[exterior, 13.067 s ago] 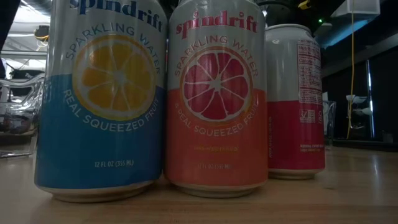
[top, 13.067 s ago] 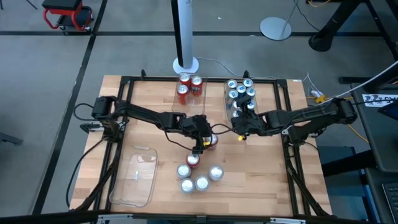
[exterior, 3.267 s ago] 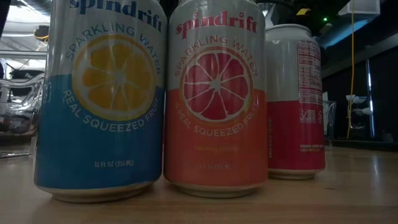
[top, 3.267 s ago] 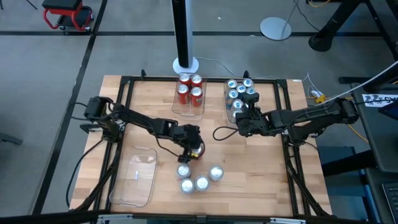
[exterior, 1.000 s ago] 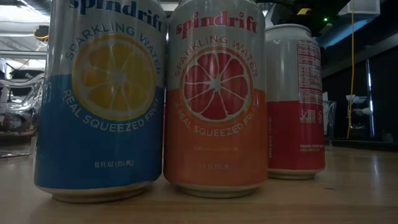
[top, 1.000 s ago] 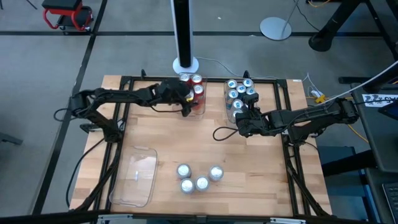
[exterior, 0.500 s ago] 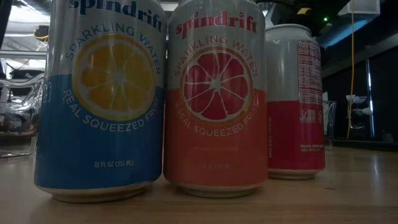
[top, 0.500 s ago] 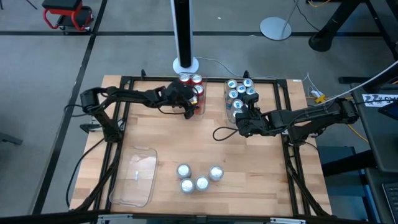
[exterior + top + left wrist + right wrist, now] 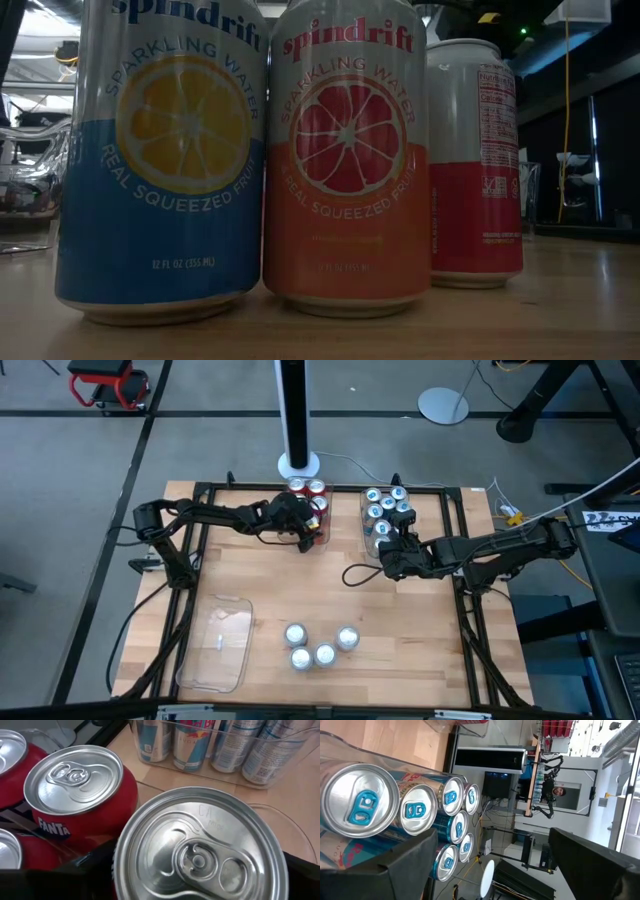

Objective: Sort soda cans
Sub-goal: Put the red soda can into the top center transparent bin, then move the bottom left transparent bin to the top left of the table

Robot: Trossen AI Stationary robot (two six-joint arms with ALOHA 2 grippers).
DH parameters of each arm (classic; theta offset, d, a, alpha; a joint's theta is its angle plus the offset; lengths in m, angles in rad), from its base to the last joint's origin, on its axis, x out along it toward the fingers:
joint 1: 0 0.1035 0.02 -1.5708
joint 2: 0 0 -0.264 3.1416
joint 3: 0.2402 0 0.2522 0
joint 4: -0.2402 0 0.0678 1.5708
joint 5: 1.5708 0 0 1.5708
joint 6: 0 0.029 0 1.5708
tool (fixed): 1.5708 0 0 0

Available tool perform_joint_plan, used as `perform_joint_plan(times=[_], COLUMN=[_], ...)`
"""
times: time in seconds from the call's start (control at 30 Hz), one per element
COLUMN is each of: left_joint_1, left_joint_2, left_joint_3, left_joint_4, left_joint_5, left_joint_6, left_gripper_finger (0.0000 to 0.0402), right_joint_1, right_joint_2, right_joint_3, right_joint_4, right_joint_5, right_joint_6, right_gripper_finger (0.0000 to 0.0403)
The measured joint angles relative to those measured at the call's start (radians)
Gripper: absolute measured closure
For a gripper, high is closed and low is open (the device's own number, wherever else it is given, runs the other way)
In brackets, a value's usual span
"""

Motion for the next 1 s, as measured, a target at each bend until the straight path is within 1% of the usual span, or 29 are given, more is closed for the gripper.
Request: perform_joint_plan(times=[0.33, 0.57, 0.83, 1.0], left_joint_1=[-0.003, -0.002, -0.002, -0.013], left_joint_2=[0.000, -0.008, -0.118, -0.237], left_joint_3=[0.000, 0.000, 0.002, 0.002], left_joint_4=[0.006, 0.008, 0.000, -0.024], left_joint_5=[-0.041, -0.046, -0.049, -0.048], left_joint_6=[-0.009, -0.014, 0.004, 0.018], left_gripper_finger=[0.0074, 0.0074, 0.0074, 0.0074], right_joint_1=[0.000, 0.000, 0.000, 0.000], right_joint_2=[0.000, 0.000, 0.000, 0.000], right_joint_3=[0.000, 0.000, 0.000, 0.000], right_joint_4=[0.000, -0.001, -0.003, -0.004], right_joint_5=[0.000, 0.000, 0.000, 0.000], right_joint_6=[0.000, 0.000, 0.000, 0.000], right_gripper_finger=[0.0023, 0.0023, 0.0023, 0.0023])
